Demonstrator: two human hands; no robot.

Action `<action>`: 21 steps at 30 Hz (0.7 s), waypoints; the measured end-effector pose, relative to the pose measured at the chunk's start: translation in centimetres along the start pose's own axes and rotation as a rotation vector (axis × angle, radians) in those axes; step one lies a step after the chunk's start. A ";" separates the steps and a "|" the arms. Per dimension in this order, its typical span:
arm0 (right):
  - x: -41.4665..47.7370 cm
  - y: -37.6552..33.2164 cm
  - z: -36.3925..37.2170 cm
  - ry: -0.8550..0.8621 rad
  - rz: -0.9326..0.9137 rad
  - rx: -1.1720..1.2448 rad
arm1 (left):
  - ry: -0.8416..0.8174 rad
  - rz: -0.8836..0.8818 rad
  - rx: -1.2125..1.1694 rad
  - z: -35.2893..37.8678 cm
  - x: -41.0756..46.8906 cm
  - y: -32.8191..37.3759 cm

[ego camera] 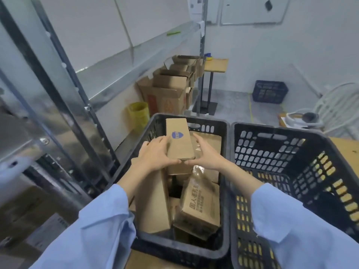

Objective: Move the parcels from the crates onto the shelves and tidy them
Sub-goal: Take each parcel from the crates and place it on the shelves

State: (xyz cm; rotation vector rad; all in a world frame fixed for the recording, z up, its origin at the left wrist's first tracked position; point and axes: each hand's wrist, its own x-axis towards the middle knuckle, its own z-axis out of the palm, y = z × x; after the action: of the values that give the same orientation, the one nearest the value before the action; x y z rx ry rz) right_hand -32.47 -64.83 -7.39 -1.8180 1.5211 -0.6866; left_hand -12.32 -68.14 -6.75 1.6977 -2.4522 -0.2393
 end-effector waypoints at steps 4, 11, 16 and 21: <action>0.9 0.6 0.4 -0.039 -0.011 0.063 | -0.046 0.031 -0.023 0.8 1.3 -0.8; 1.9 1.4 1.6 -0.109 -0.006 0.111 | -0.098 0.015 -0.167 1.3 1.9 -1.3; 2.0 1.6 1.9 -0.051 -0.024 0.115 | -0.062 0.038 -0.306 1.1 1.7 -1.3; 1.4 1.3 1.0 0.023 -0.047 0.122 | 0.025 0.075 -0.440 0.2 0.8 -0.3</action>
State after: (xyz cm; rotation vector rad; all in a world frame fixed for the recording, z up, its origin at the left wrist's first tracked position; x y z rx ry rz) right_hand -32.30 -66.21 -9.04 -1.7645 1.4238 -0.8078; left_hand -12.38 -68.96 -7.02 1.4081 -2.2242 -0.6845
